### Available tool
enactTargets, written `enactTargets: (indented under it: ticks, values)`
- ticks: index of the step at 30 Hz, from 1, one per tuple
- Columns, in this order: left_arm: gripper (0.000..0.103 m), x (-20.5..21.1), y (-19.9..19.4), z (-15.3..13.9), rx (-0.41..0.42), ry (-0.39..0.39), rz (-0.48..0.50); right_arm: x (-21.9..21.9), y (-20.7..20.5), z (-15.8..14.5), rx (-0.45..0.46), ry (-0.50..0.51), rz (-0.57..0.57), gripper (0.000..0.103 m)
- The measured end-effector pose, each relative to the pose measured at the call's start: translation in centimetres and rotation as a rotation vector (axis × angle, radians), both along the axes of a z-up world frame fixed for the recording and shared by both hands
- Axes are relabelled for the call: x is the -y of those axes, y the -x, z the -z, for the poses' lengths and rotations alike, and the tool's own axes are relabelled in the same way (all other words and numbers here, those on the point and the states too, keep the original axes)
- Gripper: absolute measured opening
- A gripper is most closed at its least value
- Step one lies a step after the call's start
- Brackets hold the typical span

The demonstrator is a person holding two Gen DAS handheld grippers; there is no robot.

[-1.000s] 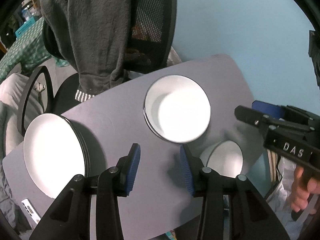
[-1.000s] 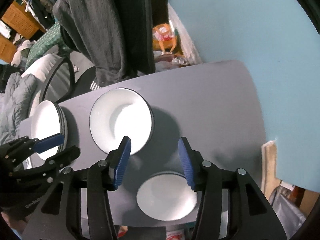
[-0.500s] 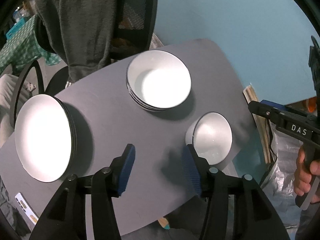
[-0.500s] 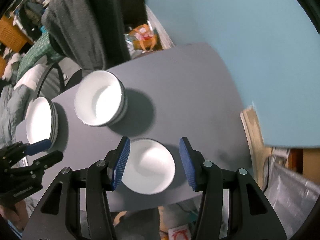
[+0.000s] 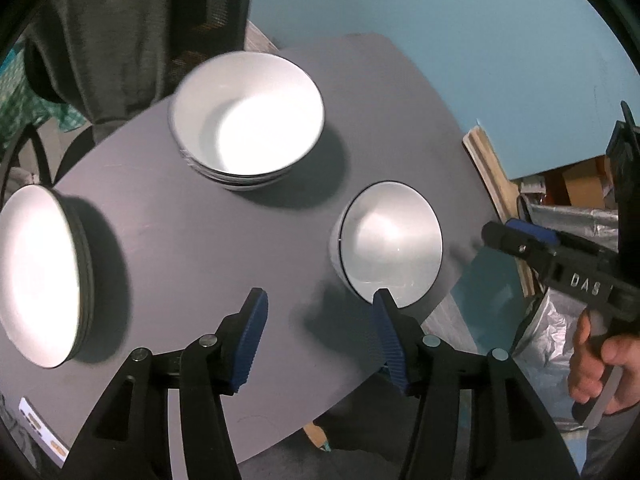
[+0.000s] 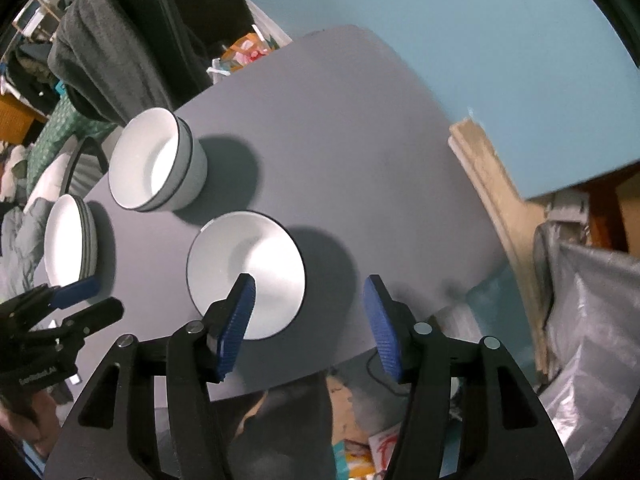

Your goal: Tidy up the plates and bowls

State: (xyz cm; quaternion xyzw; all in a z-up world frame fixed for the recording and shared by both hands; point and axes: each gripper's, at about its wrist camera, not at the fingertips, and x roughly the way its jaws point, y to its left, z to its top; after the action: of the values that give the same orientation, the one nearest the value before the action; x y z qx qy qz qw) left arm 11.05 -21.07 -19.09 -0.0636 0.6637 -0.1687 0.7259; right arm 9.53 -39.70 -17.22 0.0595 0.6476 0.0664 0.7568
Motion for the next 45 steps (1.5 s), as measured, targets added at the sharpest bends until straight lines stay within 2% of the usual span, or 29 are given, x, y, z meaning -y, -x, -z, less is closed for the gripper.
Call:
enactTargets:
  ticks: [14, 21, 26, 29, 32, 35, 37, 39, 41, 45]
  values:
    - [0.056, 4.3, -1.4, 4.7, -0.054, -0.028, 0.012, 1.0, -0.7, 5.6, -0.045, -0.070, -0.010, 0.055]
    - [0.056, 4.8, -2.0, 6.7, -0.082, -0.052, -0.006, 0.4, -1.6, 7.9, -0.072, -0.073, -0.047, 0.055]
    - [0.056, 4.6, -2.3, 7.5, -0.097, -0.046, -0.030, -0.5, -2.2, 8.6, -0.077, -0.084, -0.078, 0.055]
    - [0.056, 4.4, -2.6, 8.0, -0.105, -0.044, -0.047, -0.7, -2.7, 8.8, -0.086, -0.083, -0.090, 0.041]
    - [0.056, 4.4, -2.7, 8.3, -0.111, -0.040, -0.060, -1.0, -3.1, 9.1, -0.099, -0.088, -0.105, 0.034]
    - [0.049, 4.6, -2.9, 8.5, -0.112, -0.038, -0.064, -1.2, -3.3, 9.4, -0.111, -0.086, -0.116, 0.027]
    - [0.049, 4.4, -2.9, 8.7, -0.115, -0.035, -0.066, -1.2, -3.4, 9.6, -0.116, -0.089, -0.118, 0.023]
    - [0.036, 4.4, -3.0, 8.9, -0.123, -0.035, -0.067, -1.3, -3.3, 9.7, -0.124, -0.093, -0.119, 0.020]
    - [0.028, 4.4, -3.0, 9.2, -0.135, -0.040, -0.060, -1.3, -3.3, 9.9, -0.134, -0.097, -0.117, 0.017]
    - [0.026, 4.6, -2.8, 9.6, -0.142, -0.051, -0.038, -1.3, -3.2, 10.0, -0.145, -0.106, -0.117, 0.012]
